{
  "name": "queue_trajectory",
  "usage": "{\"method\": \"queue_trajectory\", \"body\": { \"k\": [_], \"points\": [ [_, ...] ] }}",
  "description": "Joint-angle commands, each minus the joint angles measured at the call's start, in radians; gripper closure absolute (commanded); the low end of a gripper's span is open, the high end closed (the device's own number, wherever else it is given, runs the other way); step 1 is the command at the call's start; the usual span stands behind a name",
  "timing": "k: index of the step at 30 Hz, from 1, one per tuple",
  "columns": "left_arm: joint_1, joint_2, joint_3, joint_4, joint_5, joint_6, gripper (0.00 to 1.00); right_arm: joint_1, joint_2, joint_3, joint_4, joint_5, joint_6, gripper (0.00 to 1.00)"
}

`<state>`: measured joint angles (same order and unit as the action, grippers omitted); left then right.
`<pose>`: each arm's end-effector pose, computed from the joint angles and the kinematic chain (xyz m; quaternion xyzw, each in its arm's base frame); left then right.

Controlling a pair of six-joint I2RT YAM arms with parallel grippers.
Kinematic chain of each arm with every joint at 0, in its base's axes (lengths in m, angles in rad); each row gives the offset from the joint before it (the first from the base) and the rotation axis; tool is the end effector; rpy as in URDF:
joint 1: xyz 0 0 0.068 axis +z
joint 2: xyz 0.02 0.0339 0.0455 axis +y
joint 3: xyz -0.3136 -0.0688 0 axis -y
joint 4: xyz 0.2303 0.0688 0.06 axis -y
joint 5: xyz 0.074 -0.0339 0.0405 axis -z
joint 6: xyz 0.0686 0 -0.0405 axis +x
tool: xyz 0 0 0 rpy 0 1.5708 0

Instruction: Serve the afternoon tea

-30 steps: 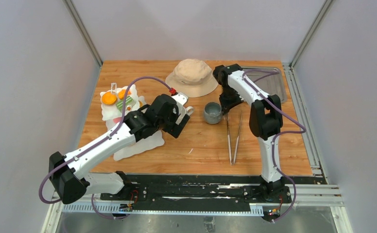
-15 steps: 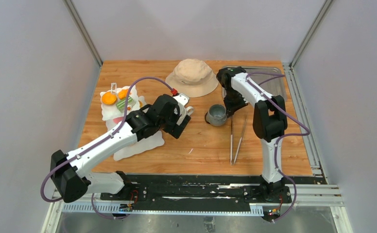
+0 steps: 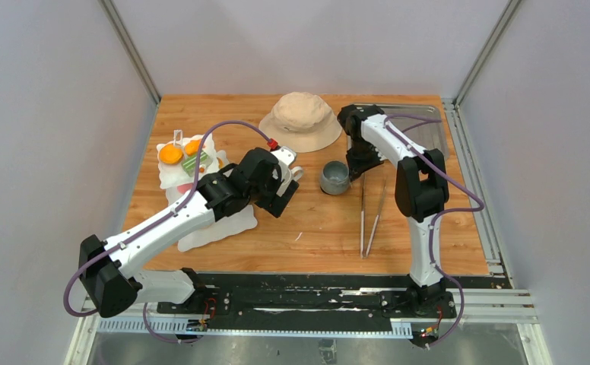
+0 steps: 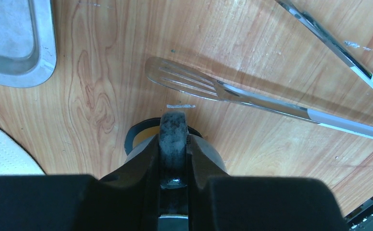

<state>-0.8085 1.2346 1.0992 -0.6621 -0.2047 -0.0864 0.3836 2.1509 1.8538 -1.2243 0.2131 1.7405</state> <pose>0.1837 -0.1722 0.3369 0.2894 0.8755 -0.0770 0.3791 0.4103 0.1500 0.2249 0.6259 0.7722 -0.0303 0.1048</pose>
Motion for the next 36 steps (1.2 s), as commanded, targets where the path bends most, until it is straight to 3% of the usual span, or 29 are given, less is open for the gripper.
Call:
{"method": "queue_trajectory", "body": {
  "k": [1,10,17,36],
  "points": [
    [-0.008,0.007,0.0,-0.005,0.002,-0.004,0.02,-0.009,0.0,-0.003,-0.016,-0.022,0.005,0.99],
    [-0.008,0.006,0.001,-0.012,-0.004,-0.003,0.02,-0.024,0.01,-0.052,0.118,-0.103,-0.1,0.99],
    [-0.008,0.0,0.0,-0.012,-0.006,-0.003,0.02,-0.026,0.006,-0.044,0.117,-0.094,-0.125,0.94],
    [-0.008,0.007,0.012,-0.014,0.009,-0.01,0.02,-0.024,-0.047,-0.035,0.022,-0.052,-0.095,0.97]
  ]
}}
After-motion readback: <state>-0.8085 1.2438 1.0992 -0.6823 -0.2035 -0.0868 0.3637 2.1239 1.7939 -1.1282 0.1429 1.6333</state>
